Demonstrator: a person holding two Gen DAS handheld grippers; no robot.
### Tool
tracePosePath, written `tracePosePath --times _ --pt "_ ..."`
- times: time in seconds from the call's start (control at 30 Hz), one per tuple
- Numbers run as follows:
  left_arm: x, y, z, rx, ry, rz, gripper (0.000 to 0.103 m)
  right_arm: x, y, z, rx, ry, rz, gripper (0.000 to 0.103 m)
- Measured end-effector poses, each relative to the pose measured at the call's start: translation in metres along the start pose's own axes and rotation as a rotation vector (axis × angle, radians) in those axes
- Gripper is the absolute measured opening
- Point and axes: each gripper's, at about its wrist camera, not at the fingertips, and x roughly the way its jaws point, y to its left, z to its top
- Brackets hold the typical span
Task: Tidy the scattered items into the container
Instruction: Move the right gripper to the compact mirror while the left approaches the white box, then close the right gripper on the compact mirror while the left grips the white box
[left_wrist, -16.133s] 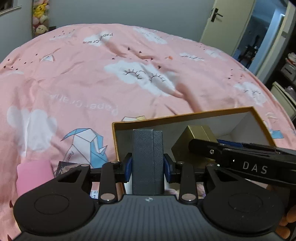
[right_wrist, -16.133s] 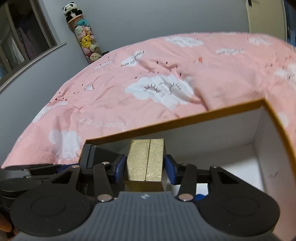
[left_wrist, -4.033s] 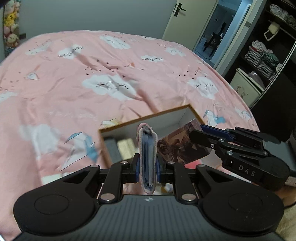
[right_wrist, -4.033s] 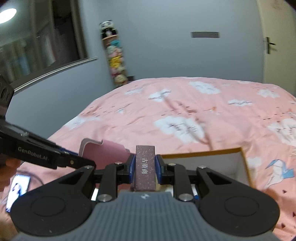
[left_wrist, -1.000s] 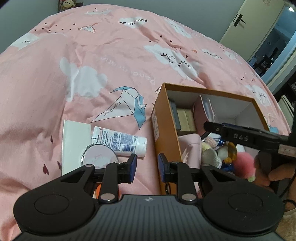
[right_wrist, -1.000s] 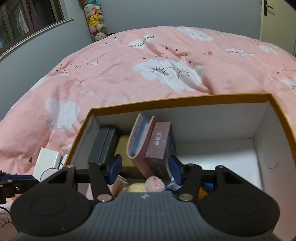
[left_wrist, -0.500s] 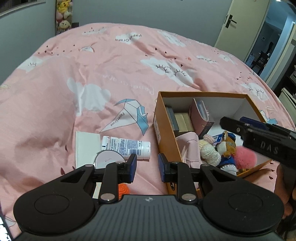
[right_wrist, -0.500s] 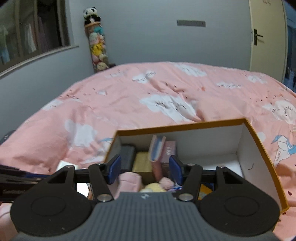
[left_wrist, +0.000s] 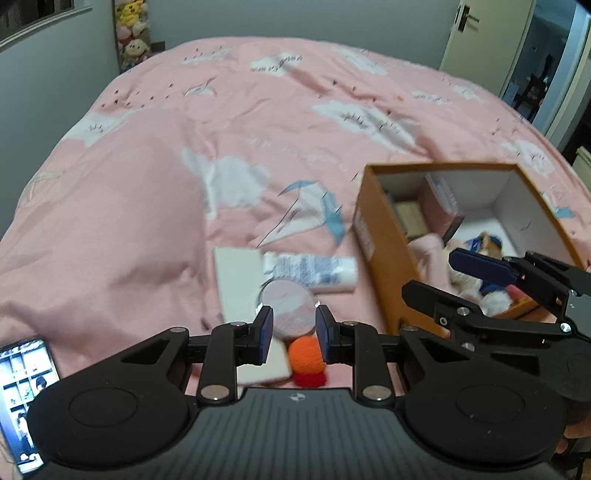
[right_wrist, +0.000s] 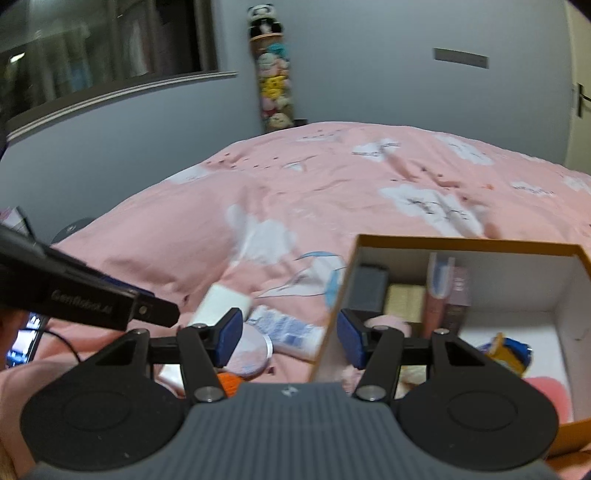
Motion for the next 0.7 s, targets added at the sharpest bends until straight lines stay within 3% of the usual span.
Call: tracePosePath --times 0.23,0.43,0.7 --pt "0.019 0.019 -0.015 -0.013 0.078 0.008 0.030 0.024 0.025 -0.012 -0.053 0.072 0.048 0.049" --pt "0.026 0.029 -0.012 -0.051 0.074 -0.027 0.030 0.041 0.037 -0.015 -0.127 0.134 0.089 0.047" --pt "0.056 0.047 0.004 -0.125 0.119 0.037 0.030 0.092 0.051 -0.008 -0.203 0.259 0.145 0.048"
